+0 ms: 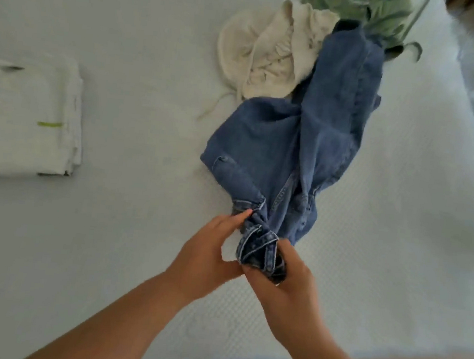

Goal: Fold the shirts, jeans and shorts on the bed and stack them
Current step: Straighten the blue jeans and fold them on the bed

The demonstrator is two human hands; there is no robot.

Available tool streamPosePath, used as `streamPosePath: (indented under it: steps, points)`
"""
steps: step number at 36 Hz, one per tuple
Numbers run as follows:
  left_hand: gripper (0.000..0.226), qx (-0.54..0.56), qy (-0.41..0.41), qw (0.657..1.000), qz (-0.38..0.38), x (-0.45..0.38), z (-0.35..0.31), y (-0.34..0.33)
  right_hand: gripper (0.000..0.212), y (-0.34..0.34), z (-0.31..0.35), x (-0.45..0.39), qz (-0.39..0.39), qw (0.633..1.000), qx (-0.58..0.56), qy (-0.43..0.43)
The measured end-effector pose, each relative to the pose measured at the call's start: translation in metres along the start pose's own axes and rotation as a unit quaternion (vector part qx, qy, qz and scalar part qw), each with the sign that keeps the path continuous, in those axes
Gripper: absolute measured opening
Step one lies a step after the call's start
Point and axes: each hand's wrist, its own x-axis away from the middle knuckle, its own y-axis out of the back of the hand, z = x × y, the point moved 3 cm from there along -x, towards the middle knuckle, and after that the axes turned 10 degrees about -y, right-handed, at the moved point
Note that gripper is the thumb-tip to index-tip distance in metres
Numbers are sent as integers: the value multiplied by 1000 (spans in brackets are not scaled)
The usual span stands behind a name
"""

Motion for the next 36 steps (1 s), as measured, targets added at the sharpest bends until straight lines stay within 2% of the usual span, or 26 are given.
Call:
streamPosePath:
  steps: [3,6,10,13,16,19,20,22,25,27,29,31,36]
  points:
    - [35,1,39,999,-6,28,-32,13,20,13,24,37,13,999,12,33]
    - [17,41,28,999,-9,50,-70,27,26,22,49,74,25,996,61,68]
    - [27,121,36,991,-41,71,-118,47,33,22,77,119,41,988,96,116]
    - [30,123,32,990,-56,82,-150,62,40,28,91,142,2,991,59,121]
    - [33,110,49,984,-128,92,-170,77,28,41,95,150,-60,995,-8,79]
    - [30,115,93,967,-207,98,-185,87,9,49,102,152,-64,998,20,16]
    - [33,117,96,966,-207,99,-190,87,10,50,105,153,-70,997,42,11]
    - [40,79,63,982,-157,101,-205,85,18,55,115,154,-90,993,72,16]
    - [55,-85,17,995,-46,104,-219,84,15,68,129,157,-118,989,89,22]
    - [51,-215,-11,977,-12,105,-224,85,13,81,134,161,-127,985,108,38]
    - [34,-256,-37,965,-31,104,-228,90,21,94,133,166,-135,974,169,67]
    - [23,-234,-46,969,-63,102,-234,95,31,106,128,170,-131,954,255,89]
    - [30,-188,-54,976,-98,90,-268,79,40,151,99,163,-133,892,419,105]
